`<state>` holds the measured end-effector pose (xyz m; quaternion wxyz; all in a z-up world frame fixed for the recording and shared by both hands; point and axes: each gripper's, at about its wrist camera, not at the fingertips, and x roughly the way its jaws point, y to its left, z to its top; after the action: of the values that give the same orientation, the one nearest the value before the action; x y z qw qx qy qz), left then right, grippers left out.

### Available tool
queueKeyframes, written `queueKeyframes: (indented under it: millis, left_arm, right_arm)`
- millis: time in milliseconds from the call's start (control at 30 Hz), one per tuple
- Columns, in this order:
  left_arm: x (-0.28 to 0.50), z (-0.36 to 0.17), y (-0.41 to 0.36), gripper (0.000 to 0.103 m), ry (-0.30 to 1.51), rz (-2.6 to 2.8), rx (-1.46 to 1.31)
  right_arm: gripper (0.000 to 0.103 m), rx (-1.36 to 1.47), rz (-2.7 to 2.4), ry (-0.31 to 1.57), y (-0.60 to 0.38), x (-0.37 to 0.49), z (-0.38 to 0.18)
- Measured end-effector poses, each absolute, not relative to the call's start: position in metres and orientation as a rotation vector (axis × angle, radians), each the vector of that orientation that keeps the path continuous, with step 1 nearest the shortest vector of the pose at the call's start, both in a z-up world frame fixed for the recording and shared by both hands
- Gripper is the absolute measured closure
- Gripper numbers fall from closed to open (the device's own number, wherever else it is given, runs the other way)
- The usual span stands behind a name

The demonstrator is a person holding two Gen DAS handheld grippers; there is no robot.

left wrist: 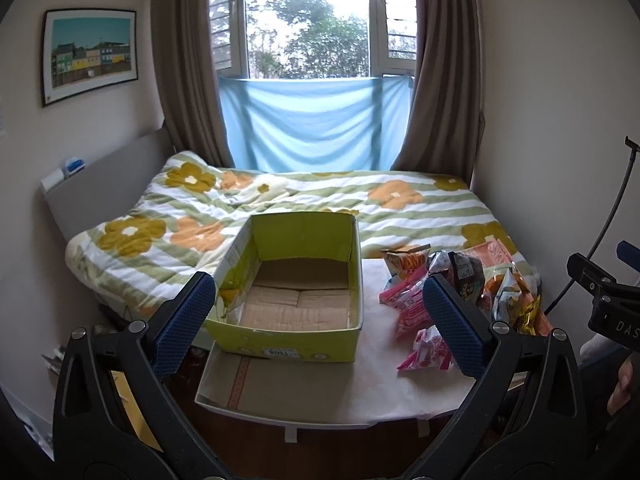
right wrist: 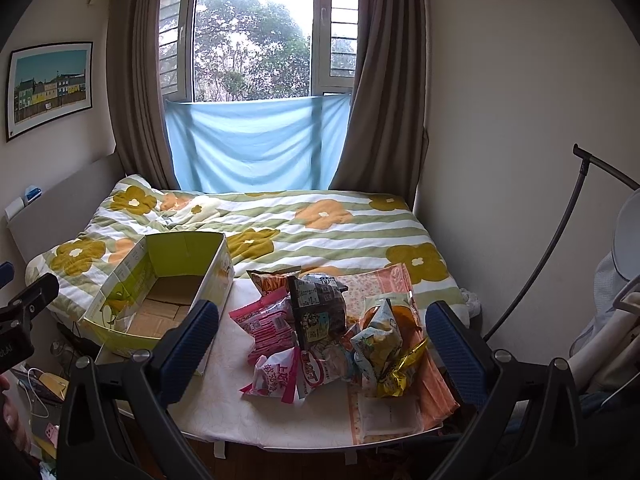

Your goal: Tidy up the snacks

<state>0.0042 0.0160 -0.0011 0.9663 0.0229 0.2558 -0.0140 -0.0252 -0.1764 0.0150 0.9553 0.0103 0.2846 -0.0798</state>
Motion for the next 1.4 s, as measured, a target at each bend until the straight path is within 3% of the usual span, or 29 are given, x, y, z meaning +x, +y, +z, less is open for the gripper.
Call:
queueKeyframes:
  millis: [1100, 1400]
  left_arm:
    - [-0.003, -0.003, 0.023, 0.000, 0.528, -0.021, 0.044]
    - [0.022, -0.020, 0.014, 0.000, 0.616, -0.126, 0.061]
  right_arm:
    - [0.000, 0.017, -0.168, 0.574, -0.173, -0.033, 0.012]
    - [0.000, 0.072, -0.216, 0.643, -0.188, -0.037, -0.010]
